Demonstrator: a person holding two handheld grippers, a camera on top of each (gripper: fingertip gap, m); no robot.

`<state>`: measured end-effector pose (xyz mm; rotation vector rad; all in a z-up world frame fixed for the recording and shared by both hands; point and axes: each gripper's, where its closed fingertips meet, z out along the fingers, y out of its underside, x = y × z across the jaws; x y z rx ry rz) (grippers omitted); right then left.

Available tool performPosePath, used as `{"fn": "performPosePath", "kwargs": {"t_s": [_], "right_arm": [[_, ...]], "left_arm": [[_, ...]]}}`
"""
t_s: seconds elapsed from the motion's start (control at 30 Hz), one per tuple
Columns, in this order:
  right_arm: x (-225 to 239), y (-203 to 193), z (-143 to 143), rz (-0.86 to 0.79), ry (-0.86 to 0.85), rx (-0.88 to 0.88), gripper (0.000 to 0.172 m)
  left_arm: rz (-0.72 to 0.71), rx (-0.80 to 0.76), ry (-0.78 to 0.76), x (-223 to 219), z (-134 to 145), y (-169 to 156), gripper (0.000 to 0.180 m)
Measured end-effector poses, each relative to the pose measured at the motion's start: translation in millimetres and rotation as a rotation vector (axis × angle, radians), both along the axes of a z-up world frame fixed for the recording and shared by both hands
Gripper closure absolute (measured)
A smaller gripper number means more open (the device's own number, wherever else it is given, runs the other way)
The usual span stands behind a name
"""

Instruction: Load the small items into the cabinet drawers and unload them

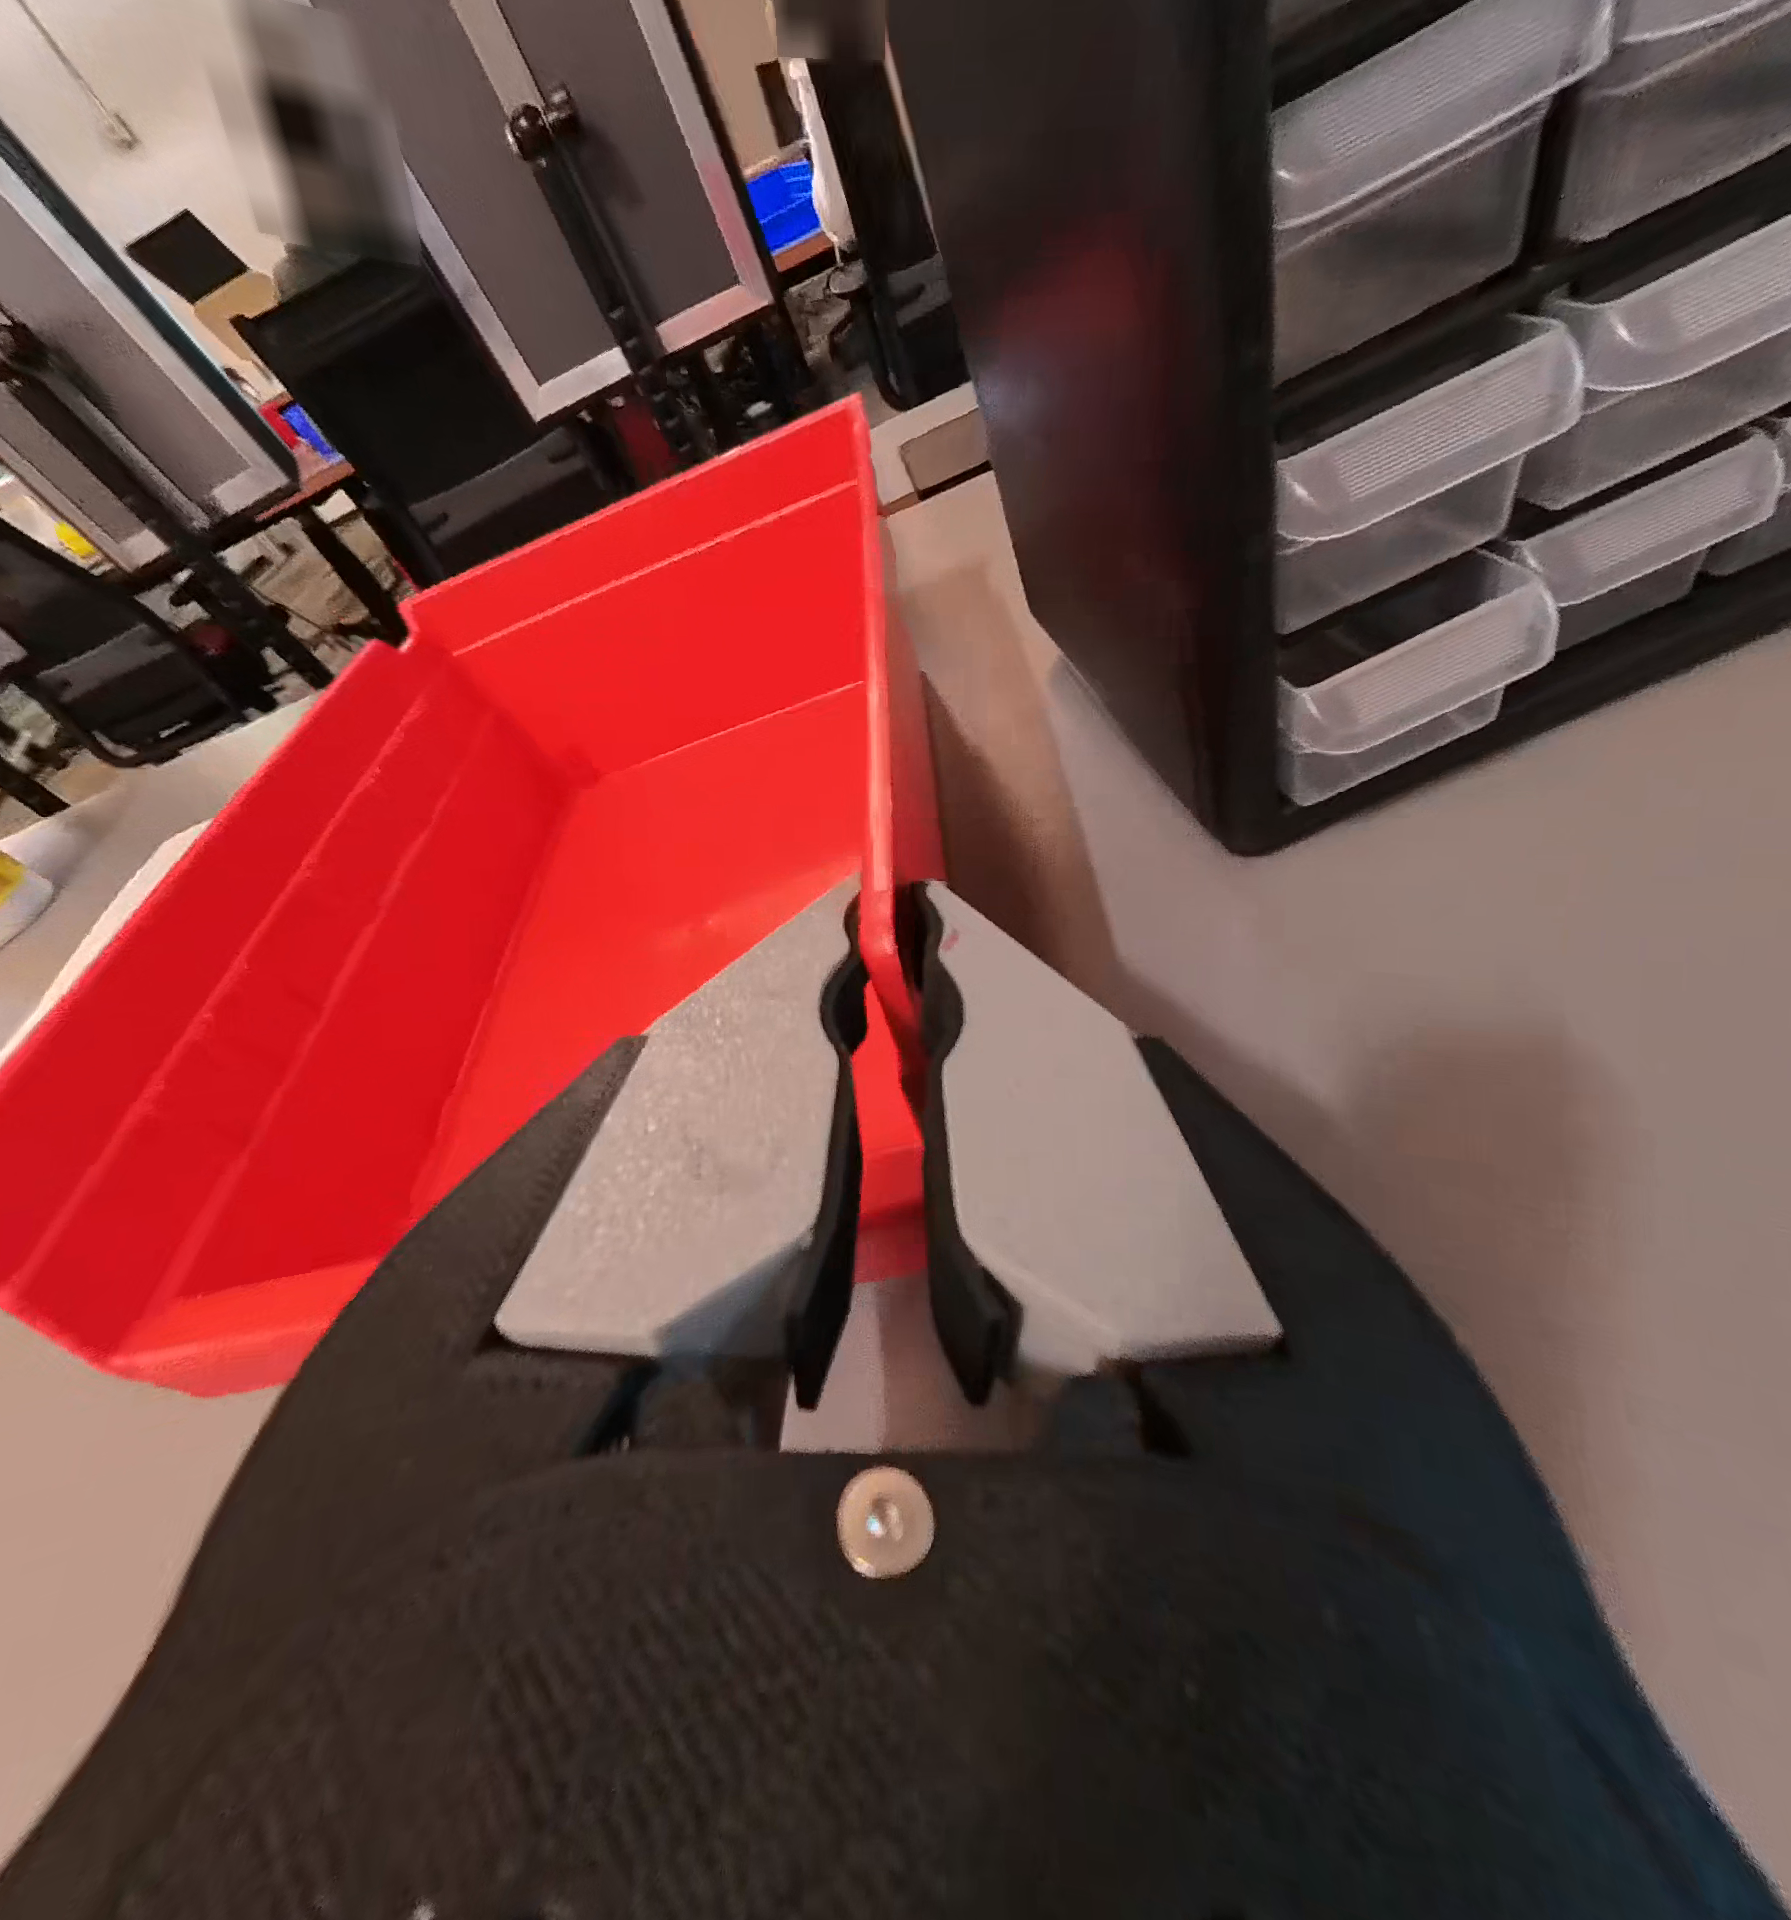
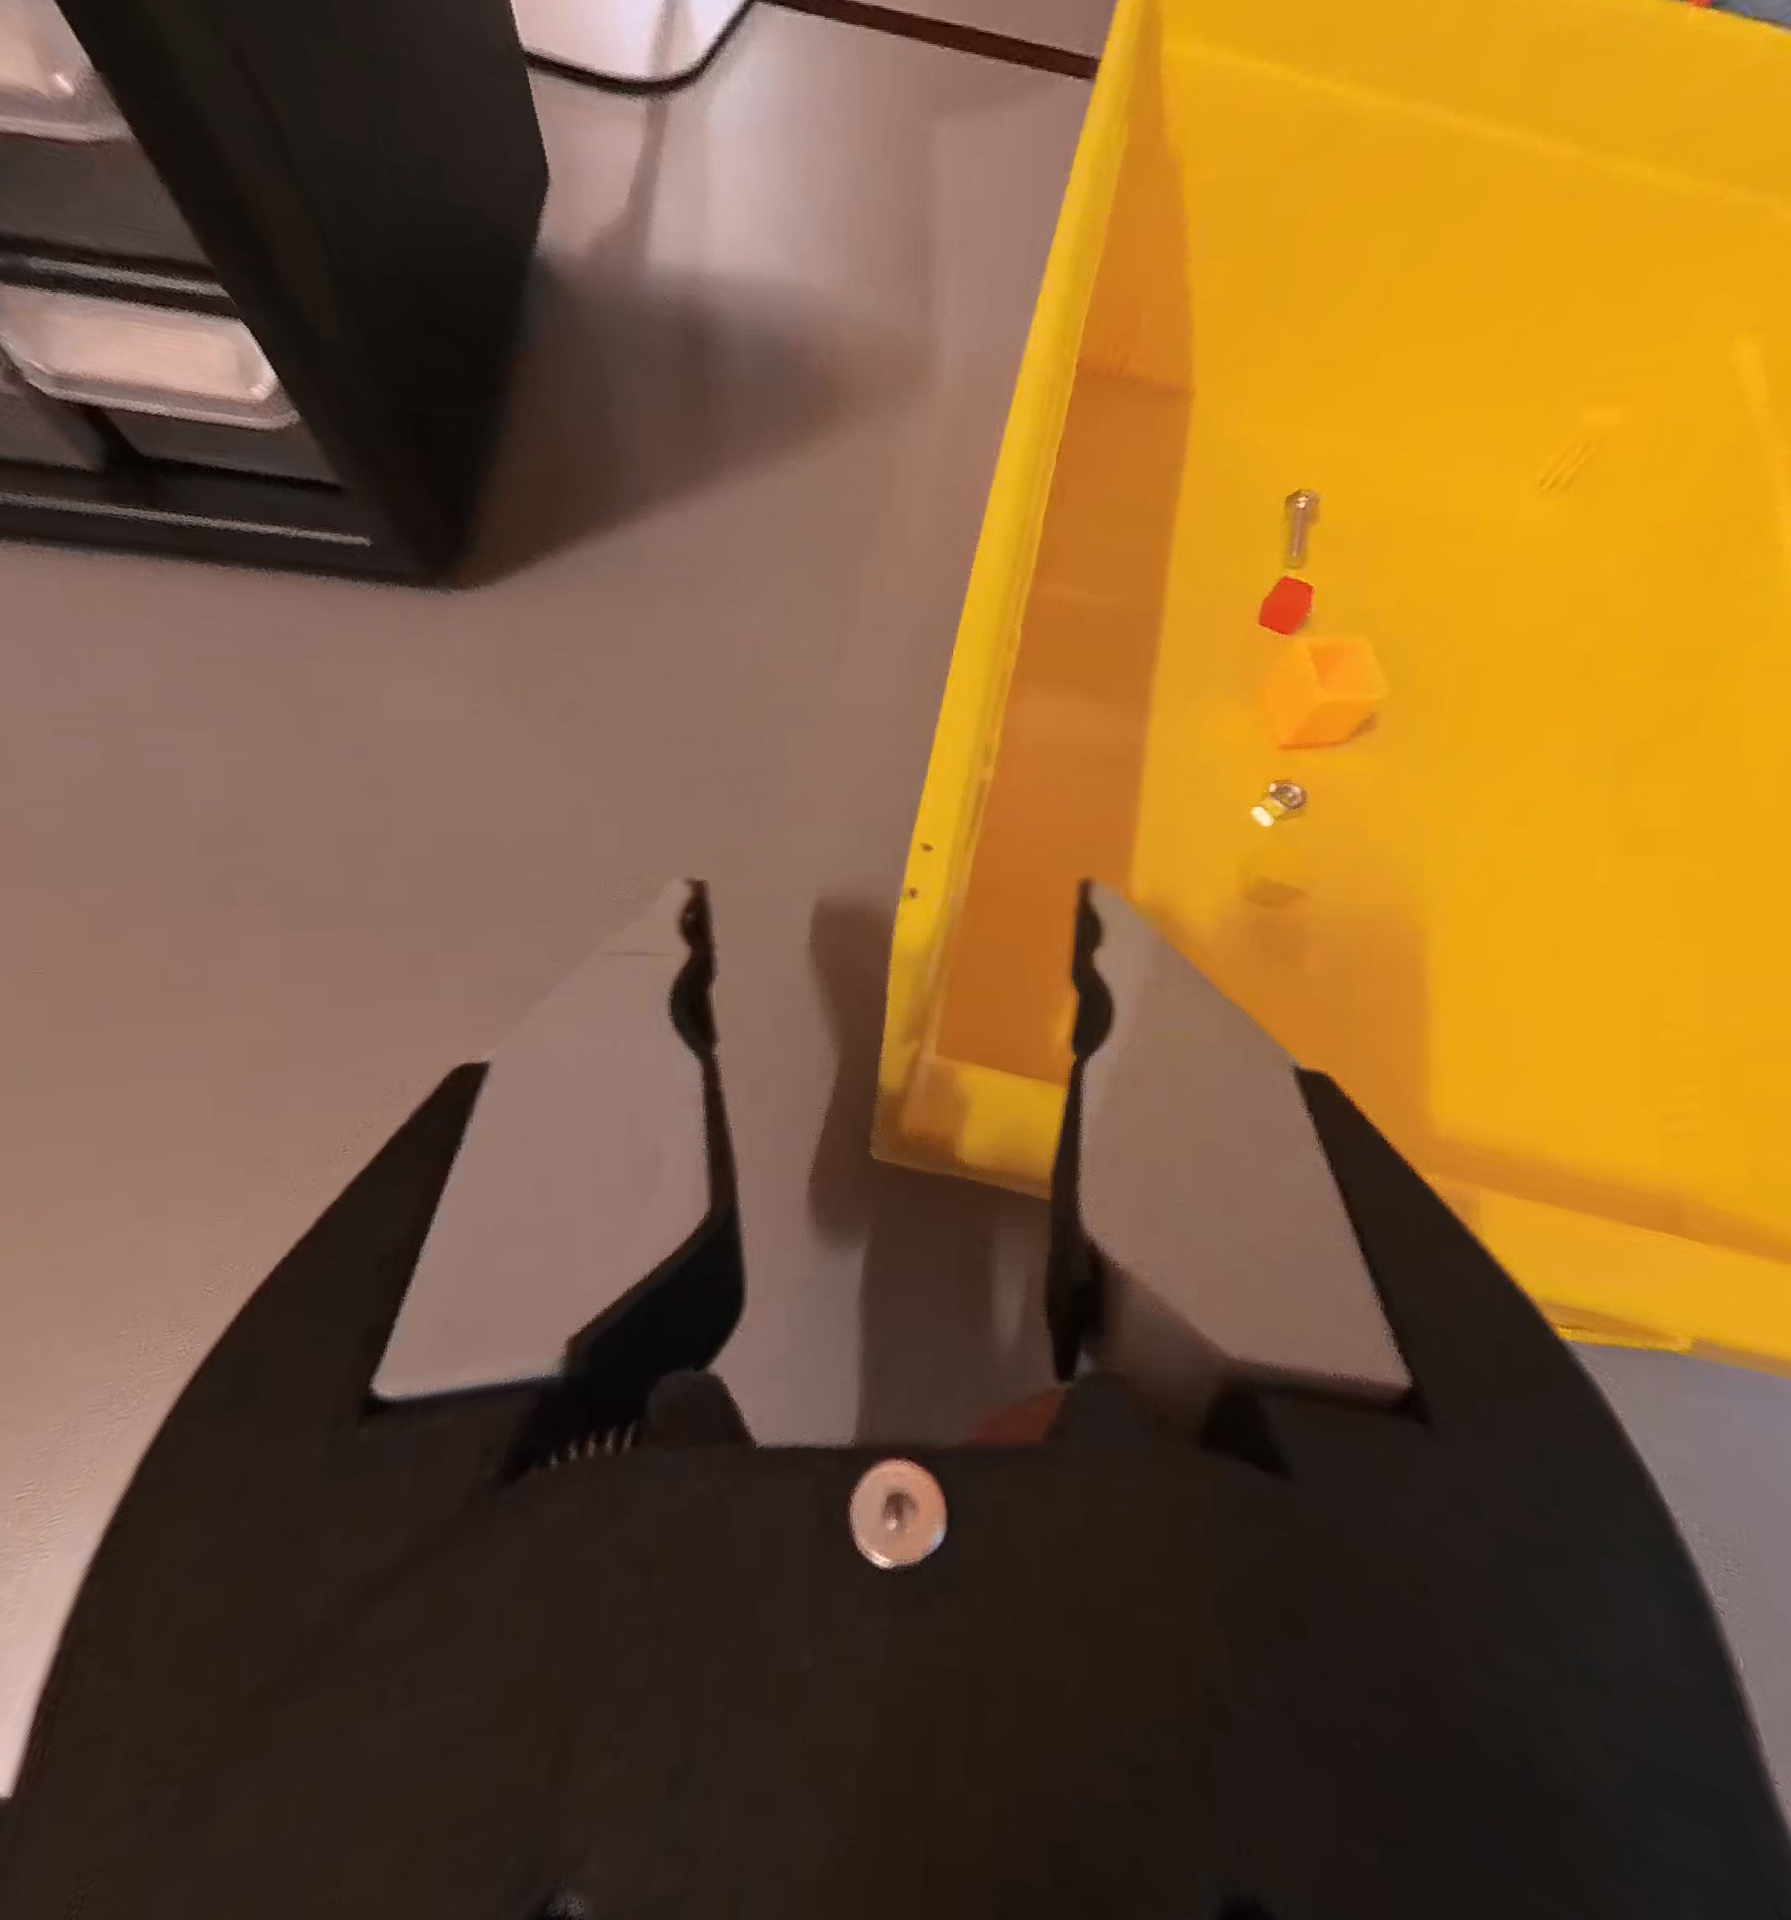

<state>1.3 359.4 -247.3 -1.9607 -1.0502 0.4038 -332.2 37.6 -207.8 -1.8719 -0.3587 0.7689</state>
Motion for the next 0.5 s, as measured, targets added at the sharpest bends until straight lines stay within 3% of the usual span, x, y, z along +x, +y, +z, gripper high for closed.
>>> {"fn": "performPosePath", "kwargs": {"t_s": [0.07, 0.1, 0.27, 0.5], "right_arm": [[3.2, 5.5, -1.6, -0.002, -0.049, 0.029, 0.135], [4.1, 7.0, -1.7, 0.007, -0.067, 0.044, 0.162], [16.3, 16.9, 2.5, -0.009, -0.161, 0.148, 0.171], [43.3, 9.0, 9.1, 0.013, -0.154, 0.212, 0.171]], "left_arm": [[-0.003, 0.016, -0.010, -4.7, 4.8, -10.0, 0.178], [-0.002, 0.024, -0.006, -6.4, 7.7, -15.0, 0.179], [0.036, 0.026, 0.049, -8.0, 20.1, -42.8, 0.179], [0.040, 0.050, 0.116, 0.2, 38.3, -90.5, 0.179]]}}
